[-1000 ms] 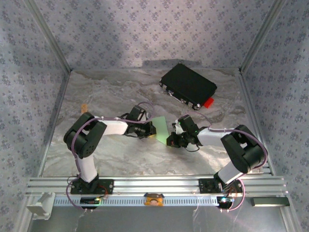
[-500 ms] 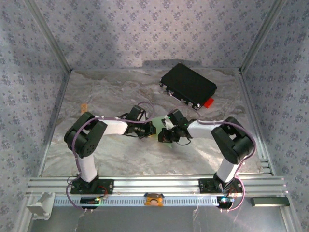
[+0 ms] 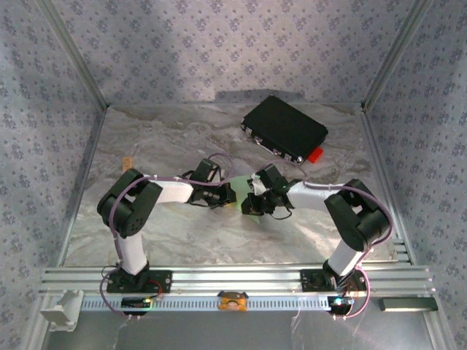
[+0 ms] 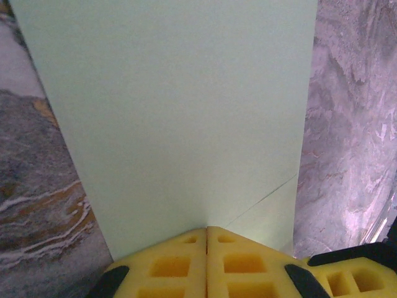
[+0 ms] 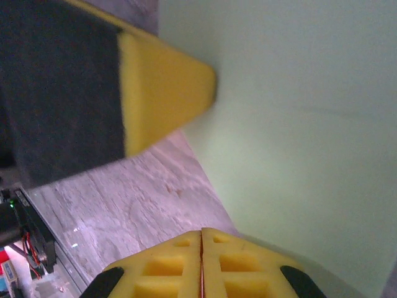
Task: Fold a paper plane with a square sheet of paper (pick it up from the middle)
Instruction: Third fold the triangle at the center of the table.
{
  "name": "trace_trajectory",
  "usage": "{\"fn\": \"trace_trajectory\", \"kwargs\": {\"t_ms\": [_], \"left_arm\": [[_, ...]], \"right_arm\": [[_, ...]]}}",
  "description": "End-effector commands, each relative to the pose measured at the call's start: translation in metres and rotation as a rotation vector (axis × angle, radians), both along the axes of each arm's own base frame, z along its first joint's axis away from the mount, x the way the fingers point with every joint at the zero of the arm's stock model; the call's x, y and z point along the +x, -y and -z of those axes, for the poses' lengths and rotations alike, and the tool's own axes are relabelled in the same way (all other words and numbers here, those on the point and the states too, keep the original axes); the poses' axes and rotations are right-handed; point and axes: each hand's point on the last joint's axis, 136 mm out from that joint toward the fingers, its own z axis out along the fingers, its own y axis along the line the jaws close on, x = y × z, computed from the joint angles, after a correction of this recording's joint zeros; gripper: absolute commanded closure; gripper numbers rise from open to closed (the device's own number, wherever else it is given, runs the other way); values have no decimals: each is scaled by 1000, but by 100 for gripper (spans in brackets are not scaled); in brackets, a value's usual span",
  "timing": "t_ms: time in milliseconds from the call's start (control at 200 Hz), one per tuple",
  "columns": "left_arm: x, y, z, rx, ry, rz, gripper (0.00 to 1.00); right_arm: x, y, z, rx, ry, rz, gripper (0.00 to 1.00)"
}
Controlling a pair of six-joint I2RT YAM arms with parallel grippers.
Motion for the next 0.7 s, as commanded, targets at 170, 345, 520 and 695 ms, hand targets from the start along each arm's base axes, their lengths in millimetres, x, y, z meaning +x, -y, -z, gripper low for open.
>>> {"fn": "trace_trajectory", "kwargs": {"t_ms": [170, 345, 520, 695], "left_arm": [[-9, -22, 36, 118, -56, -25, 94], [-9, -24, 38, 126, -61, -18, 94], [-11, -26, 41, 135, -70, -17, 94], [-11, -27, 41, 135, -68, -17, 94]], "right_arm": [[9, 8, 32, -84, -40, 36, 91], [-11, 23, 29, -68, -47, 31, 89], [-25, 40, 26, -52, -59, 36, 87], [-36, 58, 26, -40, -68, 69, 87]]}}
